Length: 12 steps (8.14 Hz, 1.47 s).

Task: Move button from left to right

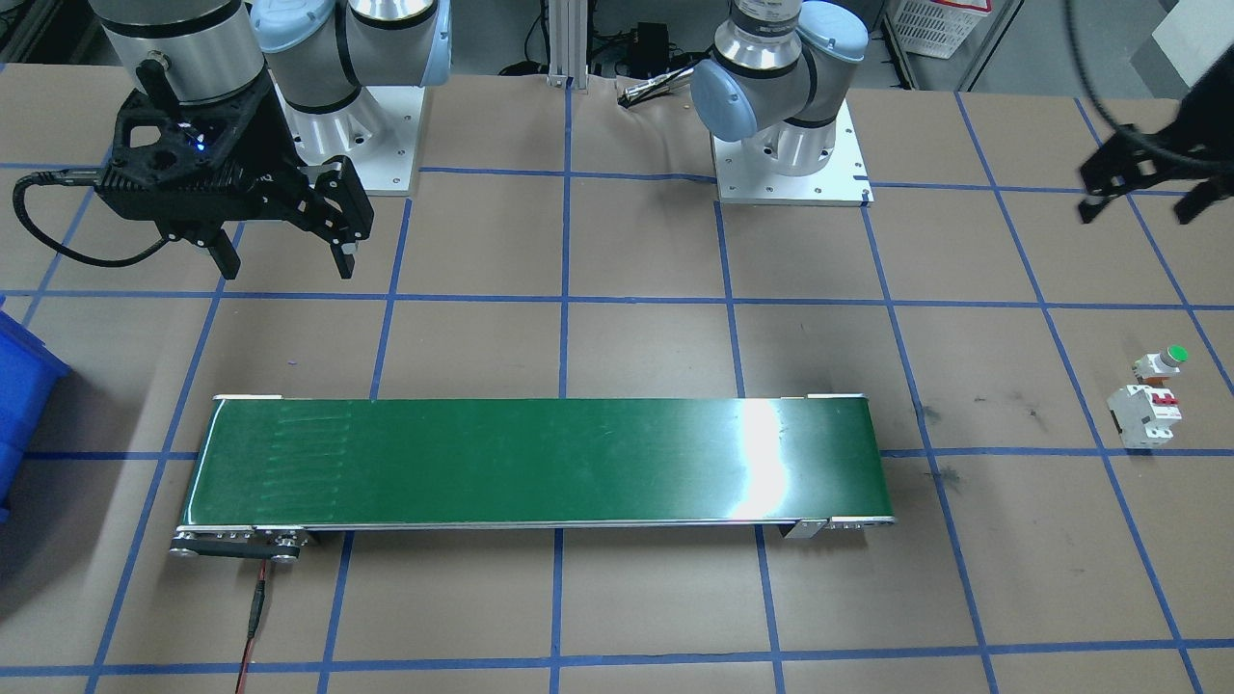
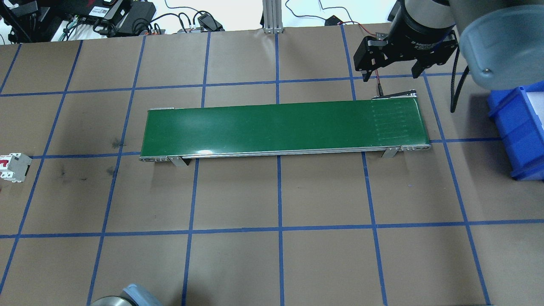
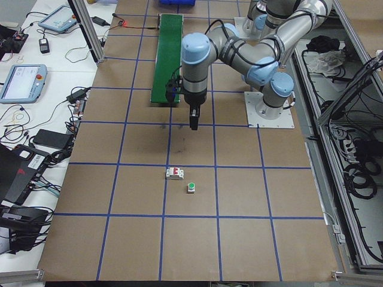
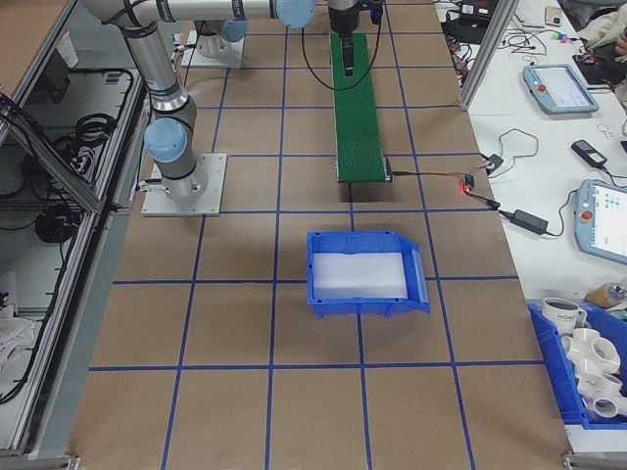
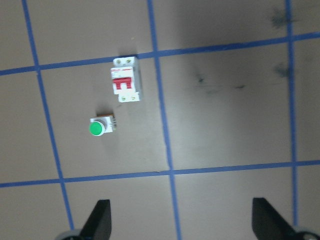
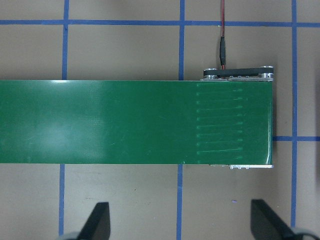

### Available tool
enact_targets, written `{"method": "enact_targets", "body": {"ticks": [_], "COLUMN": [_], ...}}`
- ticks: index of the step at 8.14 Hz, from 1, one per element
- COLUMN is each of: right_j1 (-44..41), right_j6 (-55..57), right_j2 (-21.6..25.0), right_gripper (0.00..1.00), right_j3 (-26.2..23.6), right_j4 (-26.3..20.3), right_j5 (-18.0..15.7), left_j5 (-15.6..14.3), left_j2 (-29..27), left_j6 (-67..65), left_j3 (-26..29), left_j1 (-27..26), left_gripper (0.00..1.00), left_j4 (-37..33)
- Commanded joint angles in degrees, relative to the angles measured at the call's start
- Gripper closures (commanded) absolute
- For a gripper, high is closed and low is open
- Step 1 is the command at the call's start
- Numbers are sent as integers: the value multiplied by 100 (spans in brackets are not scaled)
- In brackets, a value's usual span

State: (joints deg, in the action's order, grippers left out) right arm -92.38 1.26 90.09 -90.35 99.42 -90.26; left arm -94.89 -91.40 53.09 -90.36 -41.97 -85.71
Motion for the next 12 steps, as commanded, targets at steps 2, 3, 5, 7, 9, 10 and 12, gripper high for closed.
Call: {"method": "enact_targets", "body": {"ticks": [2, 3, 5, 7, 9, 10, 12], "right_j1": [0, 0, 0, 0, 0, 0, 0], "right_j6": [-3, -3, -3, -3, -3, -3, 6], "right_j2": [0, 0, 0, 0, 0, 0, 0], "right_gripper": [0, 0, 0, 0, 0, 0, 0], "right_j3": [0, 0, 0, 0, 0, 0, 0], "right_j4": [-1, -1, -1, -1, -10, -10, -10], "right_j5": [0, 0, 0, 0, 0, 0, 0], "left_j5": [67, 84, 93, 548, 533, 550, 568], "left_j2": [-1834, -2064, -2329, -2461, -2549, -2671, -2865], "left_j6": [1564, 1137, 160, -270, -212, -73, 130], "left_j3": [10, 1, -104, -349, -648, -693, -694], "left_j1": [1225, 1226, 1217, 1209, 1209, 1200, 1200], "left_gripper": [0, 0, 0, 0, 0, 0, 0], "left_j4": [2091, 2181, 2383, 2567, 3102, 3157, 3175]}}
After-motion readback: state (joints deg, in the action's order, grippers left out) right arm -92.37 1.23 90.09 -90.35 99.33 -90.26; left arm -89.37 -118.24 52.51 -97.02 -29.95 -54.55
